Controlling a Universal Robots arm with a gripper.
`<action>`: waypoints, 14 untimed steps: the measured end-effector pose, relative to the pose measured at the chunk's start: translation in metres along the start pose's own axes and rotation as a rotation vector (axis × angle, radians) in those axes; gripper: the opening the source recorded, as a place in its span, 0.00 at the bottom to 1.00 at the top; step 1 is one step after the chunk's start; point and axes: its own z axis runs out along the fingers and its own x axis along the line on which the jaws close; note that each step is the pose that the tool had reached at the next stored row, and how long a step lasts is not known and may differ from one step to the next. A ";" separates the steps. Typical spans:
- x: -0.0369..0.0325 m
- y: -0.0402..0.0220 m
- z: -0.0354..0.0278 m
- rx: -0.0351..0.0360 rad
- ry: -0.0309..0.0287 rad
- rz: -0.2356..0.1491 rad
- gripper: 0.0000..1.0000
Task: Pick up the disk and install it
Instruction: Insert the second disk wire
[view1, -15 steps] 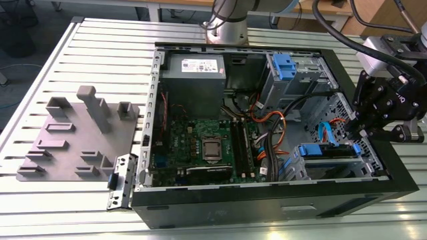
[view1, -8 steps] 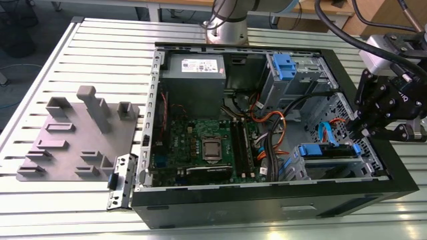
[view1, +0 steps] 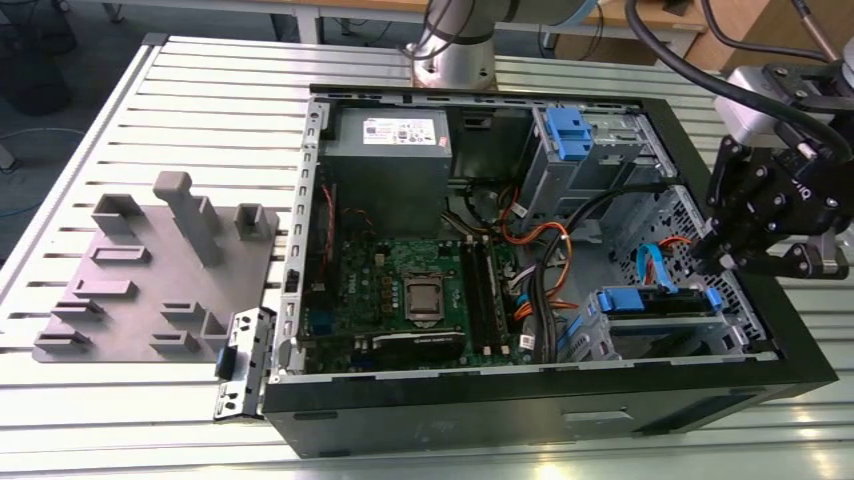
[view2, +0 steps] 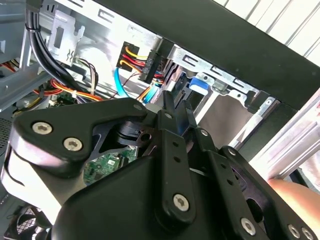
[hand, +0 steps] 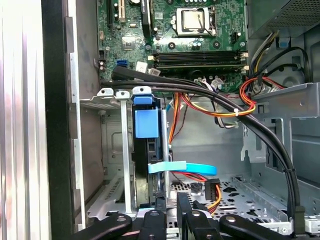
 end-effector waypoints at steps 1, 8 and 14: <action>-0.0008 0.0004 0.0000 0.0000 0.0001 0.000 0.24; -0.0076 0.0038 0.0004 0.0000 0.0000 0.000 0.24; -0.0157 0.0068 0.0008 0.0000 0.0000 0.001 0.24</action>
